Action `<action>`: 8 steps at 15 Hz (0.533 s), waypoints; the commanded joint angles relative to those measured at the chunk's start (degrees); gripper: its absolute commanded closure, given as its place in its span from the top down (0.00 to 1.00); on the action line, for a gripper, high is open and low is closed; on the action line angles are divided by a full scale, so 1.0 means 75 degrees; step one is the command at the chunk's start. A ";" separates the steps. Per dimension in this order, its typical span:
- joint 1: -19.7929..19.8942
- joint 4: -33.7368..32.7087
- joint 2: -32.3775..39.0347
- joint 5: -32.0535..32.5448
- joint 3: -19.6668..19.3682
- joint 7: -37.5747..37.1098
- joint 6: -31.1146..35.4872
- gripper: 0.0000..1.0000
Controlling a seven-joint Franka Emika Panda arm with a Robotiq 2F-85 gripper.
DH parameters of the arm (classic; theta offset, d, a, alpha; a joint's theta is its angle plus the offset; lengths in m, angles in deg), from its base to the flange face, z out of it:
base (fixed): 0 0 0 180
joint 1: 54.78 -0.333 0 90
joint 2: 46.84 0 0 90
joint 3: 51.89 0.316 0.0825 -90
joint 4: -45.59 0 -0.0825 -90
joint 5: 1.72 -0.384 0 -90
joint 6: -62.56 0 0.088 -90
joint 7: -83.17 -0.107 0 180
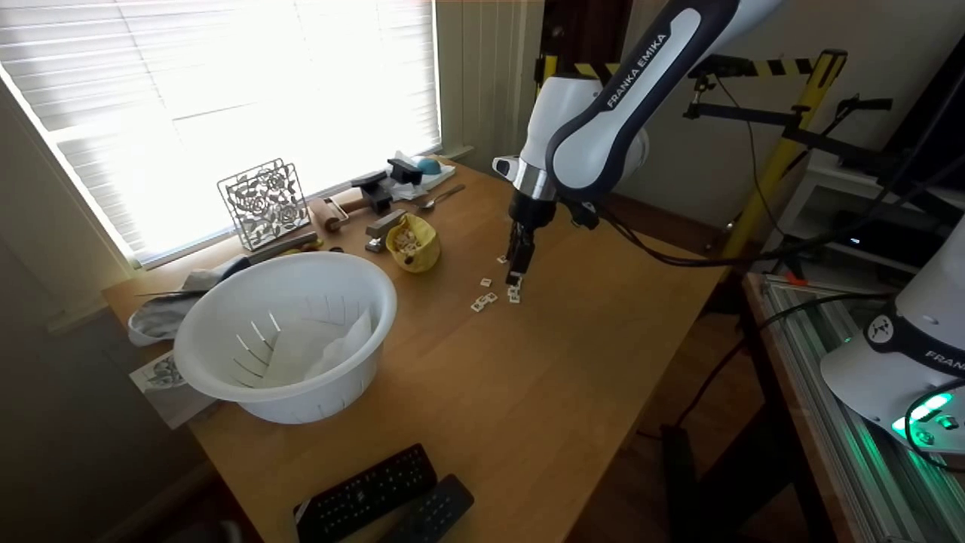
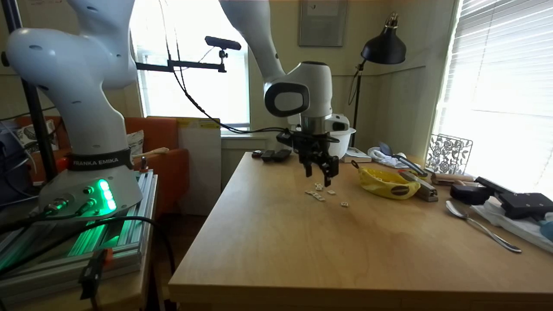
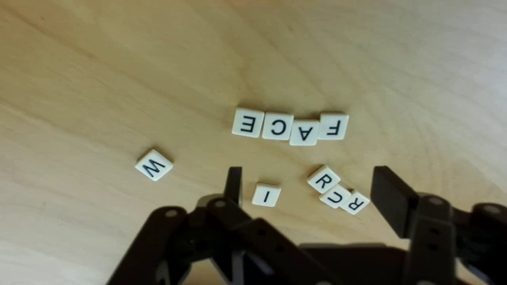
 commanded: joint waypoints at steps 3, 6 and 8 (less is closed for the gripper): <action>-0.0383 0.0384 -0.0611 -0.0005 -0.0456 -0.0020 -0.0368 1.00; -0.0541 0.0502 -0.0813 -0.0016 -0.0644 -0.0028 -0.0508 1.00; -0.0678 0.0562 -0.0928 0.0004 -0.0799 -0.0090 -0.0570 1.00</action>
